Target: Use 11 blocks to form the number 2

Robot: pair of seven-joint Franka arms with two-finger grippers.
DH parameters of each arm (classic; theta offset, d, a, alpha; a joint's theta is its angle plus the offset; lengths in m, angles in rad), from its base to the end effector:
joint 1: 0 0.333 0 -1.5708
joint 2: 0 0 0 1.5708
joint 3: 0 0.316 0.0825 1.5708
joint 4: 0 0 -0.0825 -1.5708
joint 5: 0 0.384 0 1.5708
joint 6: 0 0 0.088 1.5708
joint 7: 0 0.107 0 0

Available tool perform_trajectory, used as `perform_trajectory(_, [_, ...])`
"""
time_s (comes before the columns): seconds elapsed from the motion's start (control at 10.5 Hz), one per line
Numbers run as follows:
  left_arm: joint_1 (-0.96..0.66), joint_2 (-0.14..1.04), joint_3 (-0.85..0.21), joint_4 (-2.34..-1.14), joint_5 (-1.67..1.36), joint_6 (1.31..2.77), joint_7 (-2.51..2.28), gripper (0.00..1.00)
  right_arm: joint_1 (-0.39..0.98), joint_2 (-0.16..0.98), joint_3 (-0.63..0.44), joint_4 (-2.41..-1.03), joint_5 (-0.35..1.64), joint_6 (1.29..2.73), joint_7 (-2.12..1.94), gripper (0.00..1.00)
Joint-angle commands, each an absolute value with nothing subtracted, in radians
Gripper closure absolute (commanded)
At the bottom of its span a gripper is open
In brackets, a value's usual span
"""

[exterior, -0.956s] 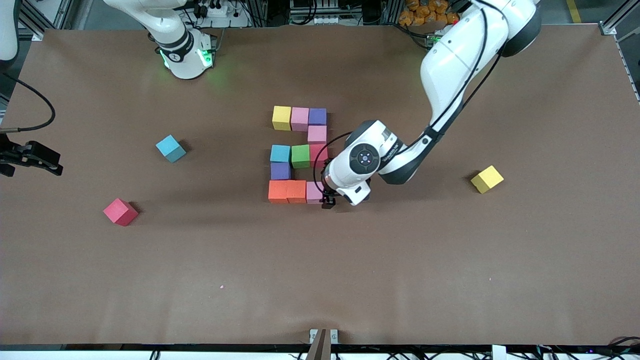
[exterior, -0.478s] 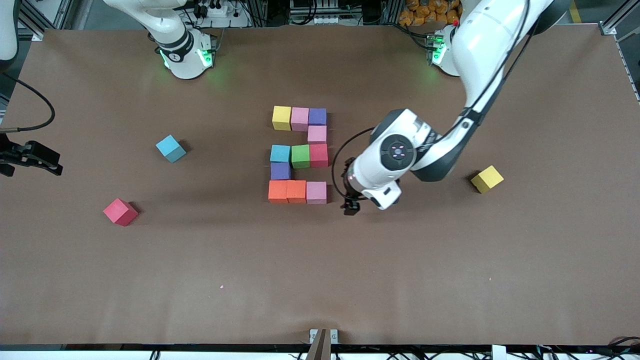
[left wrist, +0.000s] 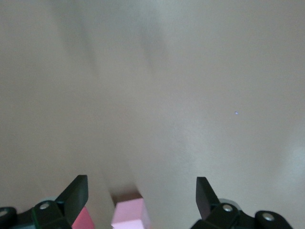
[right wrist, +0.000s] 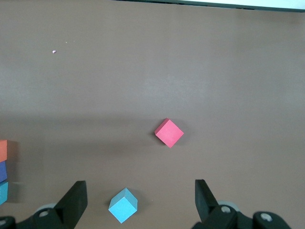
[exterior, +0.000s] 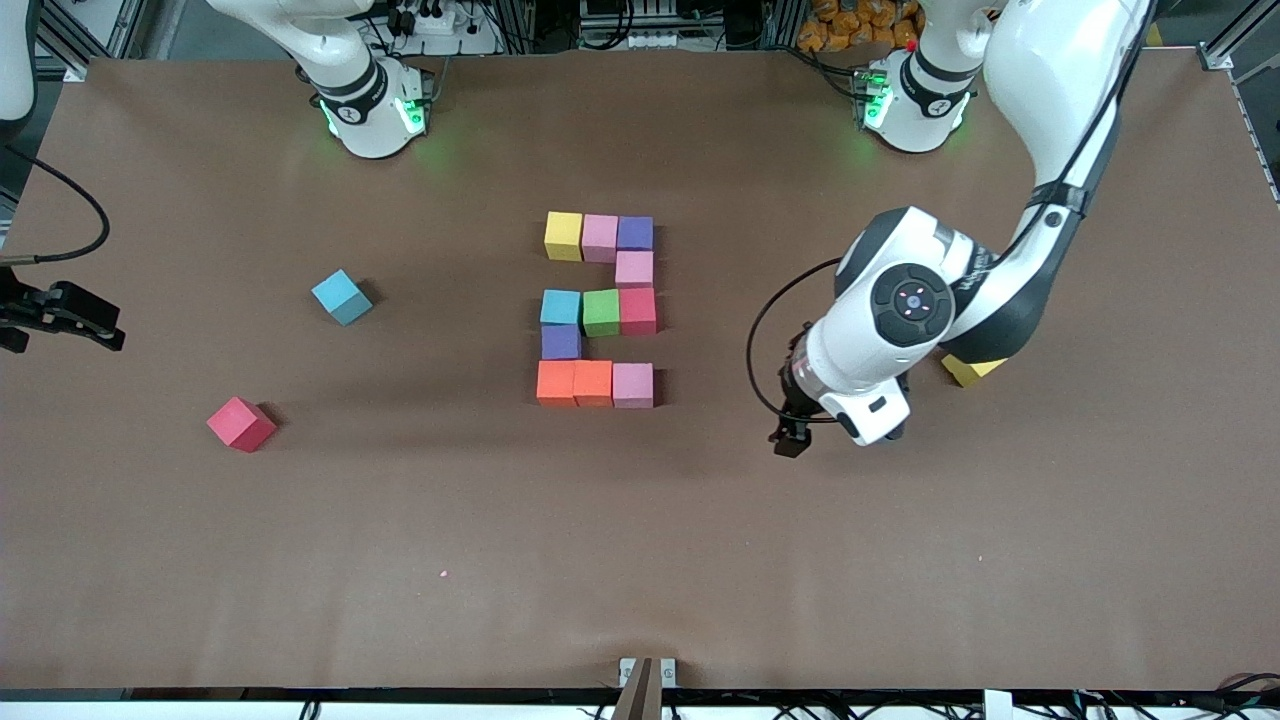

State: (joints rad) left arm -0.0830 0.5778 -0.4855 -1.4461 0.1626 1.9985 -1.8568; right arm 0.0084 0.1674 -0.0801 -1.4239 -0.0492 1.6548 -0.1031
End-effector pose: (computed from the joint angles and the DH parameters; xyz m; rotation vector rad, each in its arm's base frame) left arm 0.6318 -0.3174 0.3846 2.4413 1.8494 -0.1320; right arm 0.6125 -0.0446 0.6047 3.0720 0.0545 0.0897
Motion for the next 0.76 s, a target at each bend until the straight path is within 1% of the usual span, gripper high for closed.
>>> perform_trajectory(0.0, [-0.068, 0.526, -0.486, -1.468, 0.190, 1.903, -1.697, 0.00, 0.000, 0.160, -0.077, -1.417, -0.034, 1.640, -0.109, 0.00])
perform_trajectory(0.19, [-0.017, 0.485, -0.489, -1.471, 0.192, 1.806, -1.536, 0.00, 0.000, 0.160, -0.077, -1.417, -0.034, 1.640, -0.107, 0.00])
perform_trajectory(0.29, [-0.005, 0.444, -0.486, -1.489, 0.186, 1.798, -1.458, 0.00, 0.000, 0.160, -0.077, -1.417, -0.034, 1.640, -0.107, 0.00])
perform_trajectory(0.38, [-0.003, 0.378, -0.453, -1.547, 0.170, 1.795, -1.365, 0.00, 0.000, 0.160, -0.077, -1.417, -0.034, 1.640, -0.107, 0.00])
perform_trajectory(0.57, [-0.046, 0.225, -0.344, -1.710, 0.123, 1.795, -1.159, 0.00, 0.000, 0.160, -0.077, -1.417, -0.034, 1.640, -0.109, 0.00])
perform_trajectory(0.67, [-0.076, 0.177, -0.289, -1.757, 0.121, 1.795, -1.085, 0.00, 0.000, 0.160, -0.077, -1.417, -0.034, 1.640, -0.109, 0.00])
